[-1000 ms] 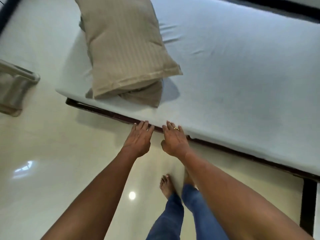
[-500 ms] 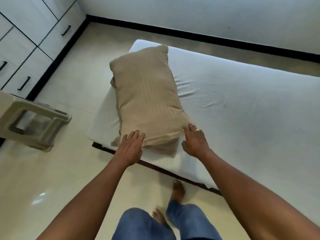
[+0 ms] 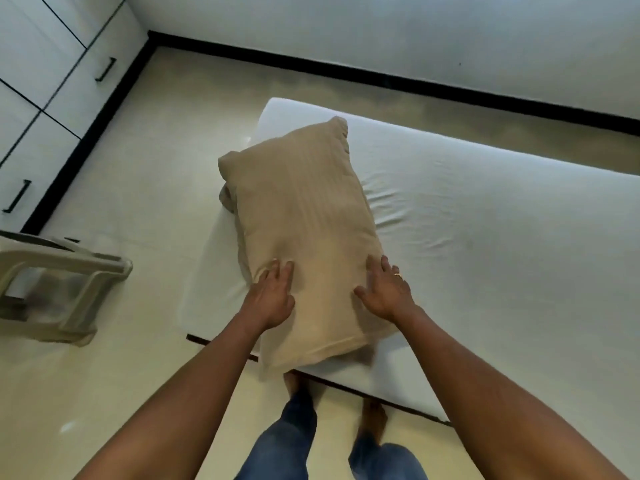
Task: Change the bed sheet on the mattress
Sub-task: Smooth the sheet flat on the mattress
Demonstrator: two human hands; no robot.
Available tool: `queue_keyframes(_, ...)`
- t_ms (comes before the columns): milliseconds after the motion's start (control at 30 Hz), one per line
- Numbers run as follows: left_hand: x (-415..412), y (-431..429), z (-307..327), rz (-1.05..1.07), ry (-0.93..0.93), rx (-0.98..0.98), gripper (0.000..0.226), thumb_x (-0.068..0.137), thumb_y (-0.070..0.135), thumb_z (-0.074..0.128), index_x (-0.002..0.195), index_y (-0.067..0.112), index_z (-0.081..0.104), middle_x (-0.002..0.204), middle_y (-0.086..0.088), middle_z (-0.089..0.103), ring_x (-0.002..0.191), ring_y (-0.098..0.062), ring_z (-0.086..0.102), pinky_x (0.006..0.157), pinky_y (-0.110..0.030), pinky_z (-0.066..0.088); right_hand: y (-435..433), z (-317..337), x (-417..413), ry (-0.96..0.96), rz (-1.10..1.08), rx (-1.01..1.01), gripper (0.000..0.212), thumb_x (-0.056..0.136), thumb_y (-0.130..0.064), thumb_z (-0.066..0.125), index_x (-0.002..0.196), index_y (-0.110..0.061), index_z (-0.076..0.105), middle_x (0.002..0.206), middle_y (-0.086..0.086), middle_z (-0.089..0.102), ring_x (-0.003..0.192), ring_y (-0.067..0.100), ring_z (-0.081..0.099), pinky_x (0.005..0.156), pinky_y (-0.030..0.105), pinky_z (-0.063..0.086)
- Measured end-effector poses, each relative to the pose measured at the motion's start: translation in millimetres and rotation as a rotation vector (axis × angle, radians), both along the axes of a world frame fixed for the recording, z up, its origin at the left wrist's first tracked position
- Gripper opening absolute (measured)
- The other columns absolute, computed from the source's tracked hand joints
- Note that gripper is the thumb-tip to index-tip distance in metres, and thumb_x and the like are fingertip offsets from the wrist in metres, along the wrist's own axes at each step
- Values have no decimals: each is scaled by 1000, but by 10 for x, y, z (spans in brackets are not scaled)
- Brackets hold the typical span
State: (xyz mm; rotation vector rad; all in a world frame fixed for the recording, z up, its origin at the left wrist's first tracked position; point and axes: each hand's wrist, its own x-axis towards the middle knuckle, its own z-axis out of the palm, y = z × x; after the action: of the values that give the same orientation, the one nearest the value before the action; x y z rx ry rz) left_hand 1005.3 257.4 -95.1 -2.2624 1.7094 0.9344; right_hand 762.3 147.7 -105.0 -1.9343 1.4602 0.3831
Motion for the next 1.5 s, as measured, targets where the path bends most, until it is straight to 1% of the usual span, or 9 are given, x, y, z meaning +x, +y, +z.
queue_keyframes(133,162,-136,-317,29,96,31,78,98,34,50,161,18,7,167,-17,11,151,-35,21,117,-47,34,-48,-392,328,18,-86,220,98,88,-73,49,162,-29,2,170,14,2,154,41,15,118,61,27)
queue_keyframes(267,388,-181,-426,424,137,-369,36,94,37,61,120,13,60,113,-10,67,104,-33,64,80,-37,49,-181,-447,487,4,-258,-7,77,90,-80,35,139,-23,52,139,15,60,129,35,55,108,53,38)
queue_keyframes(433,682,-391,-796,905,250,-373,82,65,70,80,119,17,49,116,-6,58,104,-27,61,90,-44,54,-722,-579,547,-76,-555,-177,77,75,-89,49,108,-20,56,113,6,66,110,32,62,100,49,45)
queue_keyframes(567,860,-495,-1247,1236,599,-198,129,53,74,85,154,22,22,150,-7,43,133,-29,49,111,-48,43,-1015,-959,526,-444,-813,248,126,54,-81,82,151,-19,31,141,-2,52,126,22,56,107,44,48)
queue_keyframes(700,997,-453,-1671,1380,959,-157,119,53,69,88,149,20,37,142,-6,55,122,-26,60,100,-47,52,-1118,-1341,441,-574,-743,664,92,66,-64,87,139,-18,56,121,-2,73,103,17,73,90,35,59)
queue_keyframes(833,884,-572,-1524,1343,1256,-59,59,87,36,73,140,14,58,134,-15,64,119,-34,64,96,-51,54,-1220,-1231,405,-550,-716,709,43,77,-36,82,110,-10,72,103,11,76,96,27,73,84,39,60)
queue_keyframes(1133,-254,-1836,-642,1212,1316,-40,45,90,24,66,133,9,63,114,-13,73,98,-27,71,83,-40,60,-2110,-14,-552,-538,-836,204,9,79,-12,70,88,-13,73,79,2,67,71,13,60,56,20,46)
queue_keyframes(1333,-1420,-2855,-637,856,1329,19,57,78,34,77,130,15,65,119,-7,73,106,-20,69,93,-36,54,-2534,137,-1866,-306,-1023,-142,48,83,-38,73,118,-5,70,120,20,70,113,33,65,91,35,52)
queue_keyframes(1500,-2114,-3011,-1087,504,874,80,85,90,54,66,159,28,24,156,-2,42,140,-28,43,117,-42,37,-2531,-315,-2219,84,-973,-250,60,94,-40,46,143,-5,40,146,20,47,135,39,47,110,52,39)
